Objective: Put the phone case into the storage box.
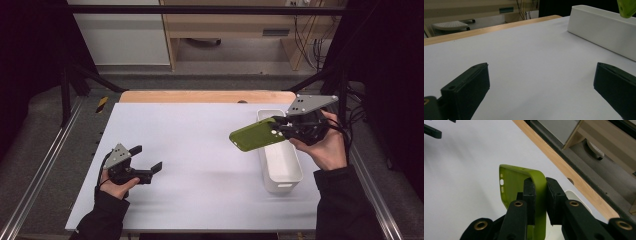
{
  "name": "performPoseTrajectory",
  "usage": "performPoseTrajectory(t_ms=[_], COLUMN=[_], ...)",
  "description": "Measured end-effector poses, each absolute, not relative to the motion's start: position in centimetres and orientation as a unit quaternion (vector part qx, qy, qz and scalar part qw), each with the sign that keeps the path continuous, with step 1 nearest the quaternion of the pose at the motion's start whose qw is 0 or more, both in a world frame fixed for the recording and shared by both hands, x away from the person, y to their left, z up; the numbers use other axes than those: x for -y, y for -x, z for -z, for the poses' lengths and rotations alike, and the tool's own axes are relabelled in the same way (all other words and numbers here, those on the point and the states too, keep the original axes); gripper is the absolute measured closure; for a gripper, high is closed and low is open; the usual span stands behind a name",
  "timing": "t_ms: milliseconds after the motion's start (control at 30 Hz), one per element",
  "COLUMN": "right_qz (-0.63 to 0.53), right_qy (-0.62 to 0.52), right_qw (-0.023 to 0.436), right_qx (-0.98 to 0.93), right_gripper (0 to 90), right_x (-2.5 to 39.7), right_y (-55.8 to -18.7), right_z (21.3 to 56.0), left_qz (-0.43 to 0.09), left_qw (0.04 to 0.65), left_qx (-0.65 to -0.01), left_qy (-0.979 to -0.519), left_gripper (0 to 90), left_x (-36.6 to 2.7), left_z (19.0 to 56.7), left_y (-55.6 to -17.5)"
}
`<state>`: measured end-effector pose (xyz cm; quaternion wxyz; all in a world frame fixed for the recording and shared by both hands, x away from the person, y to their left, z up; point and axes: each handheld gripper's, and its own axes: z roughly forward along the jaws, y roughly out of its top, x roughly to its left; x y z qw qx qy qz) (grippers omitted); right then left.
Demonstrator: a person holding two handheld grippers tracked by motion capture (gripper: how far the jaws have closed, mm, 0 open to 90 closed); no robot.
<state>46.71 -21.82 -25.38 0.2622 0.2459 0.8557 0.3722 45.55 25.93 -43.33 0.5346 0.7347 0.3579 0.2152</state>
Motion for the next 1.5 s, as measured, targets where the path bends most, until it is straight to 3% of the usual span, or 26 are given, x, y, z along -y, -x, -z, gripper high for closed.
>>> performPoseTrajectory(t_ms=[1500], right_qz=[-0.297], right_qy=[-0.263], right_qw=[0.331], right_qx=[-0.856], right_gripper=[79.5], right_x=[24.0], right_y=[-49.1], right_z=[23.0], left_qz=[-0.221], left_qw=[0.523], left_qx=[-0.357], left_qy=[-0.742], left_gripper=[0.0], left_x=[-27.2], left_z=[44.1], left_y=[-46.0])
